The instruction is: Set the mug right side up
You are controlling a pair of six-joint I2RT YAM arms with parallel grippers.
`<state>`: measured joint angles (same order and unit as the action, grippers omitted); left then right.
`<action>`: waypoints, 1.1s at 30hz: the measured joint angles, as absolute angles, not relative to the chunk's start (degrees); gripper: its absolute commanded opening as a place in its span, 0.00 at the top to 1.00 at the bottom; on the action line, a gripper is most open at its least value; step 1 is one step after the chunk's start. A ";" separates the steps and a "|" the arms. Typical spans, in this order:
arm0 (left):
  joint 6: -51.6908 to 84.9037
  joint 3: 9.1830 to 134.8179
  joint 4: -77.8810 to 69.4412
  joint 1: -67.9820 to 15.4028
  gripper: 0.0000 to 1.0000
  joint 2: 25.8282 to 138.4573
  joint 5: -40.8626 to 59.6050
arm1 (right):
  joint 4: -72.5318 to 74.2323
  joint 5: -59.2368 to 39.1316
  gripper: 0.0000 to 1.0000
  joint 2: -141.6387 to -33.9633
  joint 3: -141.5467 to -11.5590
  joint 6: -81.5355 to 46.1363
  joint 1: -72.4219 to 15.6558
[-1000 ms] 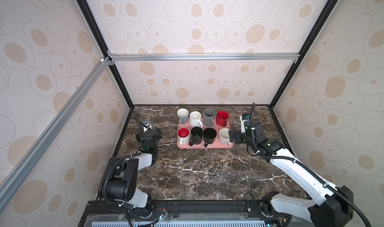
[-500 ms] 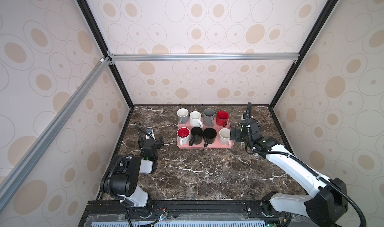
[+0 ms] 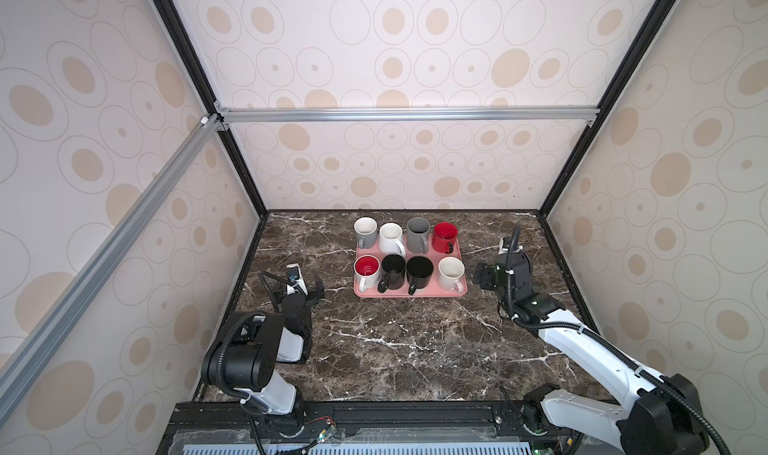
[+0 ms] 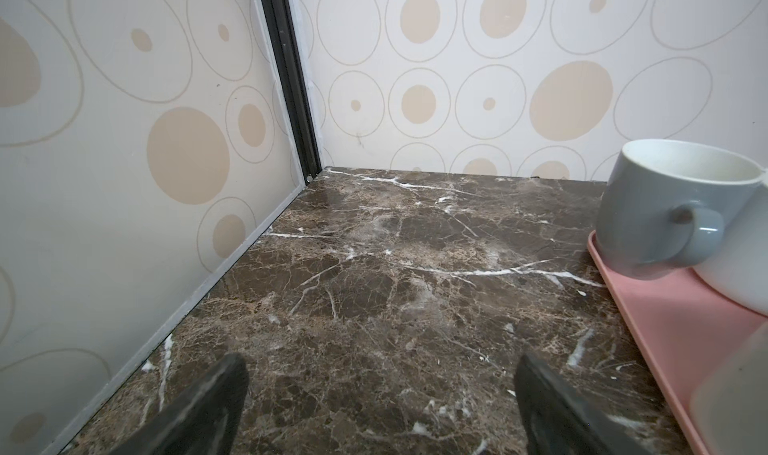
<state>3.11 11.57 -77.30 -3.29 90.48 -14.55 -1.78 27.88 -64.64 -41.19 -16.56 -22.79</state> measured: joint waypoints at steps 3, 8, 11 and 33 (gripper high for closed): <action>3.11 11.57 -77.49 -3.29 0.01 90.48 -14.50 | 4.23 30.26 0.04 -65.01 -38.00 -13.02 -21.34; 3.11 11.57 -77.54 -3.29 0.01 90.48 -14.48 | 13.30 30.81 0.05 -67.61 -35.03 -6.98 -15.57; 3.11 11.57 -77.54 -3.29 0.01 90.48 -14.46 | 18.57 29.43 0.04 -71.16 -32.91 -4.51 -11.53; 3.11 11.57 -77.56 -3.29 0.01 90.48 -14.46 | 45.89 13.74 0.00 -88.66 -22.81 -2.42 -3.51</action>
<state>3.11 11.57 -77.56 -3.29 90.48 -14.46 45.89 13.74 -88.66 -22.81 -2.42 -3.51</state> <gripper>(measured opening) 0.994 0.990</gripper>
